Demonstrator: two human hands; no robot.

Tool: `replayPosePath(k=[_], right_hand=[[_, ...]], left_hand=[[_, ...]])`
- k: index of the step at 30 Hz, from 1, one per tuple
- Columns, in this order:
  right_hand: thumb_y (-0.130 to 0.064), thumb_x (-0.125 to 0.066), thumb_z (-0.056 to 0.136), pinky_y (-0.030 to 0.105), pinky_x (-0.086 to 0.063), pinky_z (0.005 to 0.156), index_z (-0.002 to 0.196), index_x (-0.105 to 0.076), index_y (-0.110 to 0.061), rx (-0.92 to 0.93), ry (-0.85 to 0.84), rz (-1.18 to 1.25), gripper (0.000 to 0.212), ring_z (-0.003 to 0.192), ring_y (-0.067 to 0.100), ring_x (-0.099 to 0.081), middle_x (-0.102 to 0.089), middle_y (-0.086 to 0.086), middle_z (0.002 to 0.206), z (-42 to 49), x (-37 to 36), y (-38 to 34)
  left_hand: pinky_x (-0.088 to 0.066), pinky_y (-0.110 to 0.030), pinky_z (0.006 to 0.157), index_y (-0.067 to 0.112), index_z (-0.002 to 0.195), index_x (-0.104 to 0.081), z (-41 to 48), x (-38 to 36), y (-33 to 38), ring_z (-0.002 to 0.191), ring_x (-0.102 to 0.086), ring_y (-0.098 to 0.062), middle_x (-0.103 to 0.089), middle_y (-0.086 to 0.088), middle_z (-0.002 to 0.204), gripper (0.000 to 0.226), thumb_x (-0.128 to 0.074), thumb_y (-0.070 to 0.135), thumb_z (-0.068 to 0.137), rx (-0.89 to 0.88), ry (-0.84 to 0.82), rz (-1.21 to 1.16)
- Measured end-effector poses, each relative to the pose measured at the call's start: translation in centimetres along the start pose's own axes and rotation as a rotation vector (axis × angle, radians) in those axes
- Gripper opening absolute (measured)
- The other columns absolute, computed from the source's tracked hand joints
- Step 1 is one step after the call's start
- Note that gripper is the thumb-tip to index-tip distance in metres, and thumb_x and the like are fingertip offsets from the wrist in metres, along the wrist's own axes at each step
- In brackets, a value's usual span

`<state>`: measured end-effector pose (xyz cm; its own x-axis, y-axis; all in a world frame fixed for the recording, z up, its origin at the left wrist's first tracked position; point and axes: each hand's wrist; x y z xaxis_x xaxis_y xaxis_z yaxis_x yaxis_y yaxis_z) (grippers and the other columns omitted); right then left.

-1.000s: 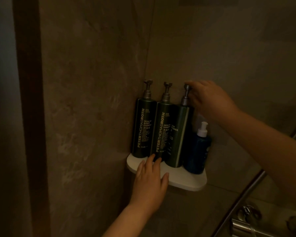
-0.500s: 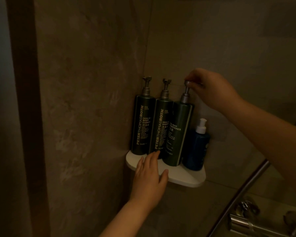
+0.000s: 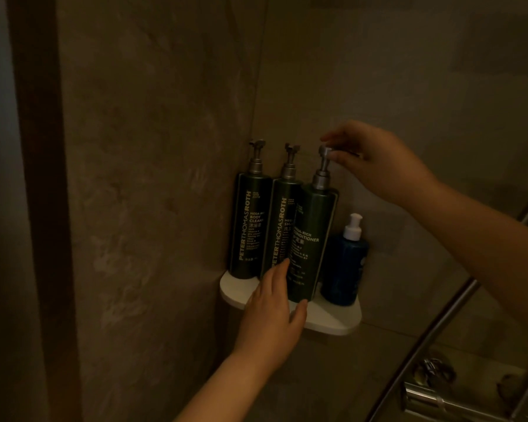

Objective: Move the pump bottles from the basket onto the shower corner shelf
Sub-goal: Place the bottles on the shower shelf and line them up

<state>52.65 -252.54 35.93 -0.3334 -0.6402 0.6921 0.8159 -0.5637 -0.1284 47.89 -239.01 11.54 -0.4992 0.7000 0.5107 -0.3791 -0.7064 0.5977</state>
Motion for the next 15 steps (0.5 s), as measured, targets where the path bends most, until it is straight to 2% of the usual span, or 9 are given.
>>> replayPosePath(k=[2,5,9,13,15], right_hand=[[-0.019,-0.058,0.091,-0.005,-0.035,0.072,0.115,-0.059,-0.022,0.018,-0.003,0.003,0.024,0.096,0.0,-0.054,-0.062,-0.008,0.107,-0.3,0.1,-0.4],[-0.018,-0.058,0.091,-0.006,-0.035,0.073,0.116,-0.058,-0.022,0.039,-0.015,0.027,0.025,0.098,0.0,-0.055,-0.062,-0.009,0.108,-0.5,0.3,-1.1],[-0.018,-0.059,0.091,0.001,-0.038,0.08,0.117,-0.057,-0.022,0.066,-0.028,0.051,0.027,0.101,-0.001,-0.056,-0.063,-0.008,0.11,-0.6,0.5,-1.7],[-0.019,-0.06,0.09,0.012,-0.043,0.087,0.117,-0.057,-0.024,0.088,-0.023,0.077,0.027,0.103,0.0,-0.058,-0.064,-0.006,0.11,-0.7,0.6,-1.9],[-0.018,-0.059,0.09,0.011,-0.043,0.086,0.116,-0.057,-0.026,0.094,-0.028,0.094,0.027,0.102,-0.001,-0.058,-0.064,-0.007,0.109,-0.7,0.7,-1.9]], left_hand=[[-0.021,-0.022,0.108,0.044,0.143,0.005,0.1,-0.1,0.1,0.132,-0.018,0.002,-0.01,0.018,0.153,0.071,-0.044,0.046,0.093,0.005,-0.002,-0.015],[-0.022,-0.024,0.109,0.047,0.141,0.01,0.1,-0.1,0.1,0.135,-0.017,0.0,-0.01,0.017,0.154,0.075,-0.046,0.048,0.092,0.03,-0.001,-0.057],[-0.018,-0.022,0.107,0.049,0.14,0.014,0.3,0.1,0.3,0.129,-0.014,0.005,-0.01,0.015,0.154,0.08,-0.049,0.049,0.09,0.04,0.0,-0.079],[-0.019,-0.025,0.111,0.049,0.135,0.02,0.4,0.5,0.5,0.137,-0.016,-0.003,-0.009,0.012,0.156,0.084,-0.051,0.046,0.09,0.025,0.002,-0.057],[-0.019,-0.027,0.111,0.051,0.134,0.021,0.5,0.6,0.5,0.137,-0.016,-0.003,-0.009,0.013,0.155,0.085,-0.052,0.046,0.09,0.035,0.004,-0.086]])
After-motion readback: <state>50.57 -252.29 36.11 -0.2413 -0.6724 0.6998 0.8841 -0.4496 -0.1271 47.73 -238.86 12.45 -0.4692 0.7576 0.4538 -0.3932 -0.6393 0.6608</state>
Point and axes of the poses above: each hand's wrist, its own z-axis towards the middle knuckle, its own x-axis out of the back of the hand, y = z × x
